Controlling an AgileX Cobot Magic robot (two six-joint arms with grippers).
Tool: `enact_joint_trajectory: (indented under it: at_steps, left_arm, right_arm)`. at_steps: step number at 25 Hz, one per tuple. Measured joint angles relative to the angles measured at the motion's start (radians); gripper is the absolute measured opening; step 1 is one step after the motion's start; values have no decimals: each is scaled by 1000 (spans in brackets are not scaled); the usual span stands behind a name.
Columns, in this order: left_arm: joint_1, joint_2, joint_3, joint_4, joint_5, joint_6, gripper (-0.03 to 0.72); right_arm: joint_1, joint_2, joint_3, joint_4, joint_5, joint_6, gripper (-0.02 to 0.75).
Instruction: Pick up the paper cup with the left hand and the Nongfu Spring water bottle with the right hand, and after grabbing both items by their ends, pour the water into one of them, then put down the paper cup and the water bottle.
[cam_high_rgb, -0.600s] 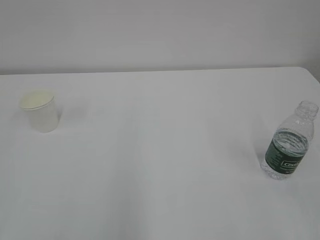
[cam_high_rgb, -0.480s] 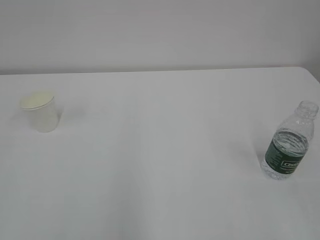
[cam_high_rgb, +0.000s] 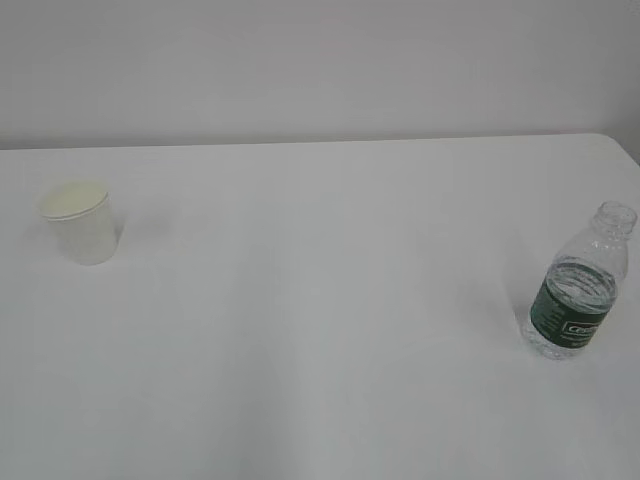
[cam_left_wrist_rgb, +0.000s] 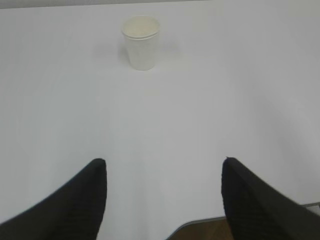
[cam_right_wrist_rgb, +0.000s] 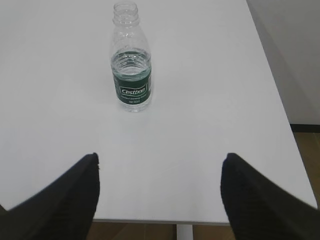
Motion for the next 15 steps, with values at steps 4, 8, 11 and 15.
enact_joint_trajectory:
  at_steps: [4, 8, 11, 15]
  left_arm:
    - [0, 0, 0, 0, 0, 0, 496]
    - [0, 0, 0, 0, 0, 0, 486]
    - [0, 0, 0, 0, 0, 0, 485]
    - [0, 0, 0, 0, 0, 0, 484]
  right_arm:
    - [0, 0, 0, 0, 0, 0, 573]
    - [0, 0, 0, 0, 0, 0, 573]
    - [0, 0, 0, 0, 0, 0, 573]
    - [0, 0, 0, 0, 0, 0, 573]
